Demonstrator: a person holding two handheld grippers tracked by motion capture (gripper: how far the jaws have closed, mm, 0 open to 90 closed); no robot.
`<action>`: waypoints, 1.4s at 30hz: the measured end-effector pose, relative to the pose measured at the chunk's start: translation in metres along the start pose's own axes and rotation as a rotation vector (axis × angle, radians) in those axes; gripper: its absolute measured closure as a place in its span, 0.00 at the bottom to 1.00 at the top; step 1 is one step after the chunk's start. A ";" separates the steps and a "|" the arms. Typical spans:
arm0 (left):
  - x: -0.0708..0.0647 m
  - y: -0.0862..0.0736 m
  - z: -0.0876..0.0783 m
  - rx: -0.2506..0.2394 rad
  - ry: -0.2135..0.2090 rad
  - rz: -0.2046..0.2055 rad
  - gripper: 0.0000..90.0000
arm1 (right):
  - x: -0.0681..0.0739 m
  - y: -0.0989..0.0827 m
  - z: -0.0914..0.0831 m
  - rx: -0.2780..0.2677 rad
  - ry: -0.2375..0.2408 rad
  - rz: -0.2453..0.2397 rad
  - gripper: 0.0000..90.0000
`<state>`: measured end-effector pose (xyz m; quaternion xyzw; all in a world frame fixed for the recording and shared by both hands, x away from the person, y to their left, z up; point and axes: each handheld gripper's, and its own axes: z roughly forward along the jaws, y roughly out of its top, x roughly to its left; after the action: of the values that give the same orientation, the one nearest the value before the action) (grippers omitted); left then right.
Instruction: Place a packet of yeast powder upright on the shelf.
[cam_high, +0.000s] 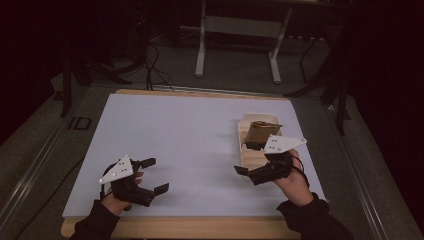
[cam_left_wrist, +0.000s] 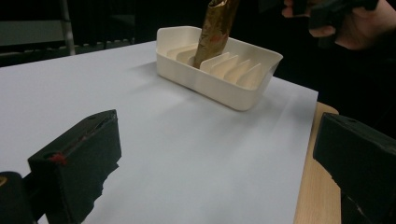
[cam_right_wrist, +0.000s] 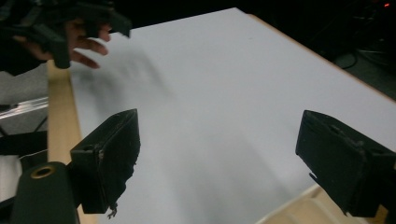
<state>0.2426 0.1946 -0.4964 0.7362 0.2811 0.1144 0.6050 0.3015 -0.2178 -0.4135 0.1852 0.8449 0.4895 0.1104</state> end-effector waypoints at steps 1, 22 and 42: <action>0.000 0.000 0.000 0.001 0.001 0.002 0.02 | 0.003 -0.002 0.001 0.002 -0.001 -0.002 0.15; -0.001 0.001 -0.001 0.002 -0.009 0.011 0.02 | 0.037 -0.050 -0.002 -0.017 0.010 0.079 0.15; -0.003 0.000 -0.001 0.016 -0.025 0.031 0.02 | 0.038 -0.084 -0.026 -0.091 -0.057 0.123 0.15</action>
<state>0.2400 0.1938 -0.4957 0.7465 0.2630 0.1120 0.6008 0.2402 -0.2601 -0.4740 0.2453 0.8053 0.5279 0.1126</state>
